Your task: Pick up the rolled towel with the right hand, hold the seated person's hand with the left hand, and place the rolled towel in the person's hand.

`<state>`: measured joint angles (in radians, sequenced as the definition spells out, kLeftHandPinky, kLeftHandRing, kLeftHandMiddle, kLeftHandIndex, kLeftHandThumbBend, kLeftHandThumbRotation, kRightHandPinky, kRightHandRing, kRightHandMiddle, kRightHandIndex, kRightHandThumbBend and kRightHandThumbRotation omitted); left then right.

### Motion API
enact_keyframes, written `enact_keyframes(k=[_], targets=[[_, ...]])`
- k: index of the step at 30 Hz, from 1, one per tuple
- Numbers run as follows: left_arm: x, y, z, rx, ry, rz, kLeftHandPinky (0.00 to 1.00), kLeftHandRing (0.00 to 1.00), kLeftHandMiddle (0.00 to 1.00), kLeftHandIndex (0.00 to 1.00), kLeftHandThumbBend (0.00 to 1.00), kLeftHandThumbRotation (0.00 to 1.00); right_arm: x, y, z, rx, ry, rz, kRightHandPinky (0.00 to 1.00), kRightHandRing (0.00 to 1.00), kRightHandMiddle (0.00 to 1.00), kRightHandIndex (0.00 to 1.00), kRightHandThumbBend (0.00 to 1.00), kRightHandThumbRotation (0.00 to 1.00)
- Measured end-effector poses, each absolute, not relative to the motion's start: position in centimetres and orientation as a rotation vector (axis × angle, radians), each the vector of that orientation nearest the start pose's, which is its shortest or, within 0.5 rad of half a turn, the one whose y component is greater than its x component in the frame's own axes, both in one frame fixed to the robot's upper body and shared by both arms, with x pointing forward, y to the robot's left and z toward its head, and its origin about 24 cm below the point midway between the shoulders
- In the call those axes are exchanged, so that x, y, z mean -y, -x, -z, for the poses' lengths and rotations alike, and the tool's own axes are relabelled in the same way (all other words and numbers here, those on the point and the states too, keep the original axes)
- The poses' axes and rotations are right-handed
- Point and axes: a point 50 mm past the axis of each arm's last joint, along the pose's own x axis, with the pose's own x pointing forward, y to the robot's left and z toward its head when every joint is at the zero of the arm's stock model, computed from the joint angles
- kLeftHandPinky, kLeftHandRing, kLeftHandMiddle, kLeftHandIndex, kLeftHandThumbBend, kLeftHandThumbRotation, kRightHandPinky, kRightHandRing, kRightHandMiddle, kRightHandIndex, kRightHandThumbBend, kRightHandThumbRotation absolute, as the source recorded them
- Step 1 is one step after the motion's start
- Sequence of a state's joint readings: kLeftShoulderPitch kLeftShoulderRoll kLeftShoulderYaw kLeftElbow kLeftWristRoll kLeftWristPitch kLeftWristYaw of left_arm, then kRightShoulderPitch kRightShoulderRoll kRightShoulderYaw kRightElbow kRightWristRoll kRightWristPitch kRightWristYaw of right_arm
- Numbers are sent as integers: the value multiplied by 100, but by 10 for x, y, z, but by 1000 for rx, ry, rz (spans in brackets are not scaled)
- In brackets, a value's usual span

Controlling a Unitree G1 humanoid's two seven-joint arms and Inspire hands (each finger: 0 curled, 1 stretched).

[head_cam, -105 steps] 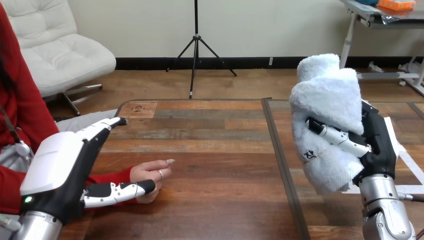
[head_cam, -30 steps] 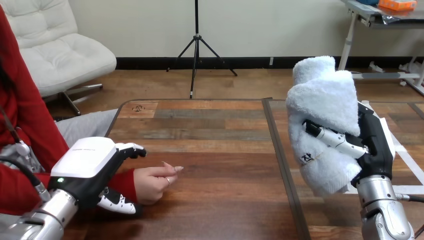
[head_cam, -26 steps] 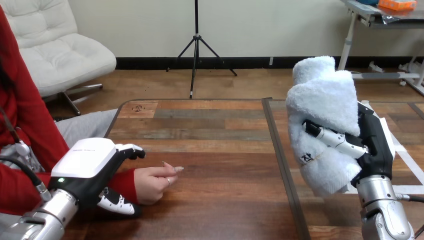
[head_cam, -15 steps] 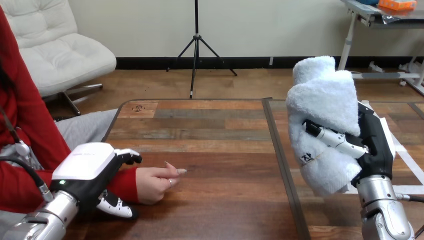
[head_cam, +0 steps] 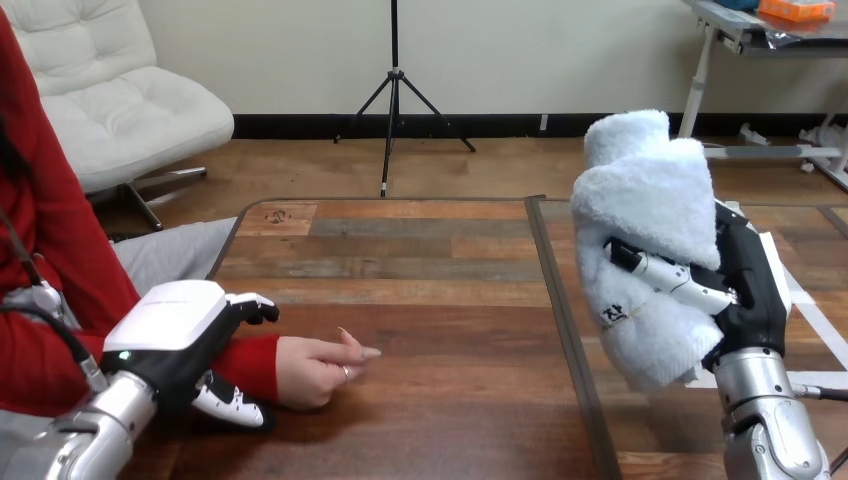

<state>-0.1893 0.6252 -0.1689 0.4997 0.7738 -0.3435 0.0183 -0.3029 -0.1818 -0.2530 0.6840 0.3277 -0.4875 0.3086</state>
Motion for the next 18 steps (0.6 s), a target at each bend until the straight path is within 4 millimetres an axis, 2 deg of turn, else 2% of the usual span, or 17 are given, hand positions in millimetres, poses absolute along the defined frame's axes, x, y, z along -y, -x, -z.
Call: enact_keyframes(k=[12, 18], targets=[[-251, -278, -23, -82, -1358, 377, 67, 76, 77, 75, 98, 18, 233, -291, -30, 196, -153, 28, 26, 31, 37, 41, 86, 0], [-250, -279, -23, -85, -1350, 381, 63, 73, 74, 72, 97, 16, 233, -291, -30, 196, -152, 28, 26, 31, 37, 41, 86, 0]])
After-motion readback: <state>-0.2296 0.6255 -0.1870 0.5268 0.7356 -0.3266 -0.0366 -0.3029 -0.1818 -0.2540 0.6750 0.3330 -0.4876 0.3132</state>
